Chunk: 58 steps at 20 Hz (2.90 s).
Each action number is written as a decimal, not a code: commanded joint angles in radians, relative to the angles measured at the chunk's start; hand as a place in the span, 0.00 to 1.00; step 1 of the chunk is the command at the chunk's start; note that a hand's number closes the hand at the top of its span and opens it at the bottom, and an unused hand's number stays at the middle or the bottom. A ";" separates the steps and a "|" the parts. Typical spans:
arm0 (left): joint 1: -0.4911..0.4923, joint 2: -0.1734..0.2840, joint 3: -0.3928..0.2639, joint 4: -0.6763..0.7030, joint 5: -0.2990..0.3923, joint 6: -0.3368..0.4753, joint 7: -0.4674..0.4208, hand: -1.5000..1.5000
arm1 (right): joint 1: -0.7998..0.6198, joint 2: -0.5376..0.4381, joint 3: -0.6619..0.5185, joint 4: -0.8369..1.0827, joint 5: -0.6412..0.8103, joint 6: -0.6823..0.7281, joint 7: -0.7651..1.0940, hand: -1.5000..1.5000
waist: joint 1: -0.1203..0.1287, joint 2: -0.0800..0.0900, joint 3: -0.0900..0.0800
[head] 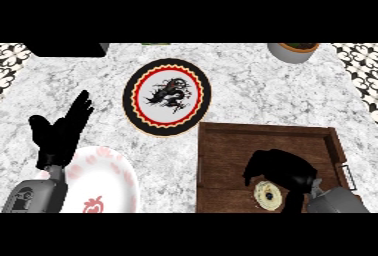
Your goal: Pick the cupcake from the tray and place it in the plate
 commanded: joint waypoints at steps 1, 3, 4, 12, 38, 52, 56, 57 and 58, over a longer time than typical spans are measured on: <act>0.002 -0.042 -0.010 0.031 -0.028 0.010 -0.036 0.50 | 0.001 0.038 0.026 0.021 0.037 0.006 -0.044 1.00 | -0.001 0.006 0.007; -0.001 -0.021 0.012 -0.003 -0.016 0.006 0.014 0.50 | 0.097 0.025 0.036 -0.048 0.036 -0.010 -0.039 1.00 | -0.003 0.005 0.007; -0.049 -0.031 0.020 0.087 -0.024 0.008 -0.028 0.50 | 0.103 0.063 0.053 -0.076 0.043 -0.003 0.007 1.00 | -0.008 0.006 0.006; -0.042 -0.027 -0.012 0.013 -0.017 -0.022 -0.006 0.50 | -0.069 0.419 0.042 0.045 0.056 -0.063 0.438 1.00 | 0.068 0.023 0.007; -0.122 -0.076 -0.072 0.068 -0.055 -0.019 0.004 0.50 | -0.710 0.429 0.136 0.256 0.304 -0.920 1.632 1.00 | 0.149 0.030 0.005; -0.133 -0.068 -0.042 0.094 -0.049 -0.018 -0.010 0.50 | -0.848 0.428 0.143 0.641 0.090 -1.011 1.603 1.00 | 0.102 0.030 0.006; -0.121 -0.061 -0.037 0.088 -0.059 -0.009 -0.020 0.50 | -0.752 0.428 0.064 0.659 -0.076 -1.140 1.496 1.00 | 0.109 0.039 0.009; -0.141 -0.054 -0.036 0.062 -0.040 -0.028 0.020 0.50 | -0.741 0.428 0.116 0.671 -0.117 -1.141 1.489 0.00 | 0.116 0.033 0.008; -0.118 -0.060 -0.038 0.080 -0.054 -0.018 -0.016 0.50 | -0.747 0.428 0.155 0.688 -0.159 -1.144 1.457 0.00 | 0.117 0.033 0.008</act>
